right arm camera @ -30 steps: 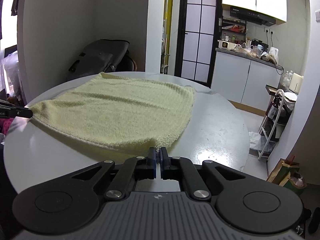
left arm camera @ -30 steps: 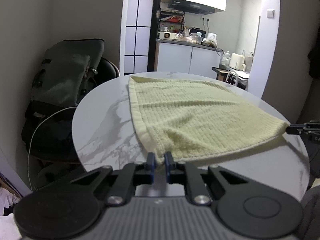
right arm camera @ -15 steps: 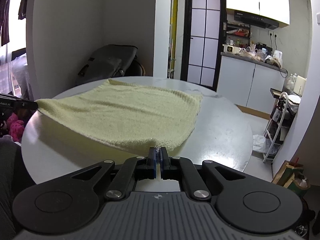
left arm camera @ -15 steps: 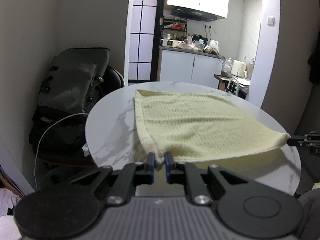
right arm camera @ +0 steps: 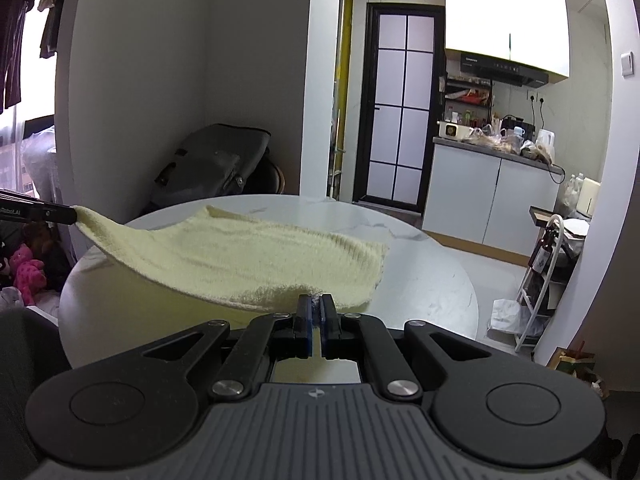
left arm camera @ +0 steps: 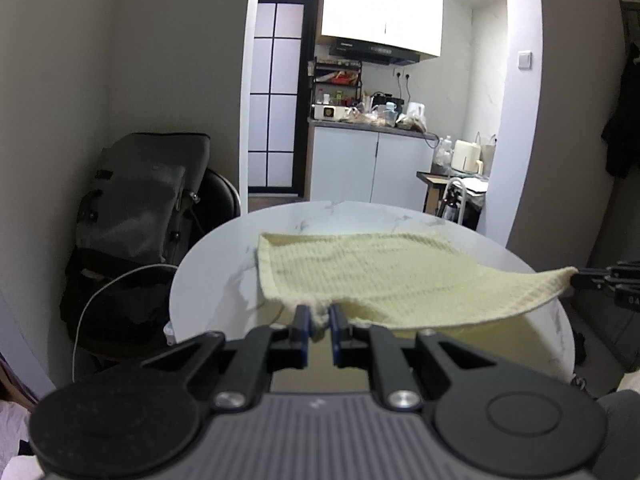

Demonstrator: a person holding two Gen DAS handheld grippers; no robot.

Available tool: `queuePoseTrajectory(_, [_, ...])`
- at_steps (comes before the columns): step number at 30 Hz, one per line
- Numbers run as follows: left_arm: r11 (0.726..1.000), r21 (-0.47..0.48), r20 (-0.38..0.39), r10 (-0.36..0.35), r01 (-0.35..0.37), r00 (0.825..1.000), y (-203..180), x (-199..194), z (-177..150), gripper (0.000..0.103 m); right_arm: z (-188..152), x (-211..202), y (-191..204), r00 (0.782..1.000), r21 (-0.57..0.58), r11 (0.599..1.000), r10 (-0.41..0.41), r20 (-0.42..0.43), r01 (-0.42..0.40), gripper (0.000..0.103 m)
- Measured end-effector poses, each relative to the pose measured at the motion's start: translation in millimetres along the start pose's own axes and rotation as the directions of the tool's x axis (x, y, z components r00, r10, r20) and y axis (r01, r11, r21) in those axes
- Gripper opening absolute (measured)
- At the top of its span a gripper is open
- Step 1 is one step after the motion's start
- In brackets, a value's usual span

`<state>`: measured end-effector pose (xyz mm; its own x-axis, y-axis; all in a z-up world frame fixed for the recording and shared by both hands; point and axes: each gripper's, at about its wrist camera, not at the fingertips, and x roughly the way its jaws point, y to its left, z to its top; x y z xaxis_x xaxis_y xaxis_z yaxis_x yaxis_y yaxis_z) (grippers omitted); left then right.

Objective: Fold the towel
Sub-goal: 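Lift the hem with both grippers and carry it over the towel toward its opposite edge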

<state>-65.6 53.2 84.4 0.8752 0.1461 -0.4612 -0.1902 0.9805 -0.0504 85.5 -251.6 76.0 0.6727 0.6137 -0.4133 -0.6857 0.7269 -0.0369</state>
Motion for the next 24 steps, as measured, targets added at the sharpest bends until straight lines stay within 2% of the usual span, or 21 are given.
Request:
queuePoseTrajectory(12, [1.000,-0.007,-0.014,-0.020,0.020,1.000,2.5,-24.8,-12.8,0.011,-5.3,-23.0,-1.1,1.000,0.012,1.000,0.008,0.021,-0.008,0.004])
queuePoseTrajectory(24, [0.999,-0.041,0.015,-0.026,0.026,1.000,7.3,-1.8,0.9,0.011,1.4,-9.0,-14.8,0.999,0.034,0.999,-0.007,0.033,0.006,0.004])
